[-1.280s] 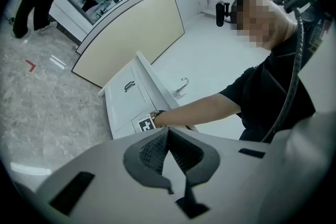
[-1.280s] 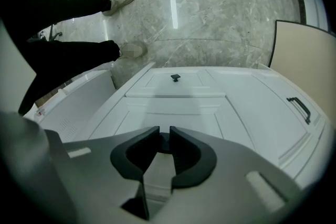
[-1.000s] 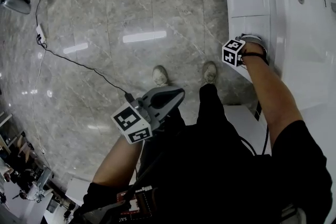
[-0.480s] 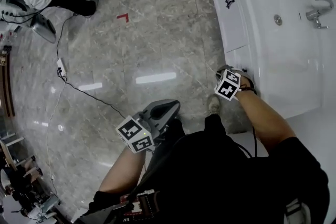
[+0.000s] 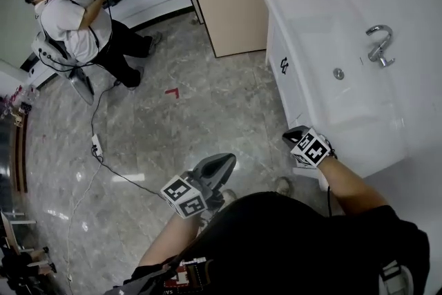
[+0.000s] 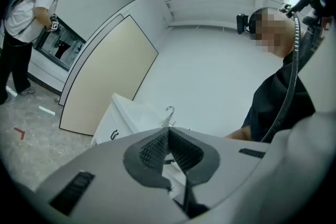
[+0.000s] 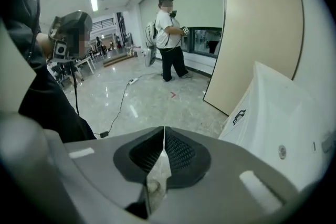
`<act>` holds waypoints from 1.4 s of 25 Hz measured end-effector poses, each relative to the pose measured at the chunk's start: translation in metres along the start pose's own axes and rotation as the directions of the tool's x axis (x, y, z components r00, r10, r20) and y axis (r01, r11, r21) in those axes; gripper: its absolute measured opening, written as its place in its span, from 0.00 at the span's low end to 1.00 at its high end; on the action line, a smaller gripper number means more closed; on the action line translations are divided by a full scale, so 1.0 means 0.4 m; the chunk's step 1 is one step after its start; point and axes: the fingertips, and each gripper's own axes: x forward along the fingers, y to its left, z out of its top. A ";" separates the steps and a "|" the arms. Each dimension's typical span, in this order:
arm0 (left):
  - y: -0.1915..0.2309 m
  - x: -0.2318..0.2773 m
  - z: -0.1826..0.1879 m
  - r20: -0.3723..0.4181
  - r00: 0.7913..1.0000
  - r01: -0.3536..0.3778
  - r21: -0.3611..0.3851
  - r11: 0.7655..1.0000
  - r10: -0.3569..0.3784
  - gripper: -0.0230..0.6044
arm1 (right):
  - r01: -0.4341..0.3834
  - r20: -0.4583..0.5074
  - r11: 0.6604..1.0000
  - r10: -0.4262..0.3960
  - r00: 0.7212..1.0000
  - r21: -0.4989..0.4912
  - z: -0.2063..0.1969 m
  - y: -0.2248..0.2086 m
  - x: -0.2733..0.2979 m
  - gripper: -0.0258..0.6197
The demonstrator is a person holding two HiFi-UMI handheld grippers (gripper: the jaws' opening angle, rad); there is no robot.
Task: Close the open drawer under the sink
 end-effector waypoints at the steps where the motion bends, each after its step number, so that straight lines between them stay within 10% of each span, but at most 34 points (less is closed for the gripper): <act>1: -0.020 -0.006 0.013 0.009 1.000 0.008 0.007 1.000 -0.008 0.04 | 0.001 0.023 1.000 -0.001 1.000 0.014 0.012 0.011 -0.030 0.05; 11: -0.119 0.048 0.159 0.084 0.996 0.028 0.167 0.985 -0.043 0.04 | 0.043 0.268 0.995 -0.067 0.961 0.094 0.074 -0.070 -0.280 0.04; 21: -0.211 0.108 0.288 0.101 0.990 0.060 0.301 0.952 -0.094 0.04 | 0.162 0.470 0.963 -0.248 0.847 0.216 0.112 -0.155 -0.575 0.04; 35: -0.426 0.462 0.244 0.001 0.969 0.227 0.393 0.891 -0.248 0.04 | 0.312 0.462 0.836 -0.518 0.720 0.451 -0.205 -0.359 -0.946 0.04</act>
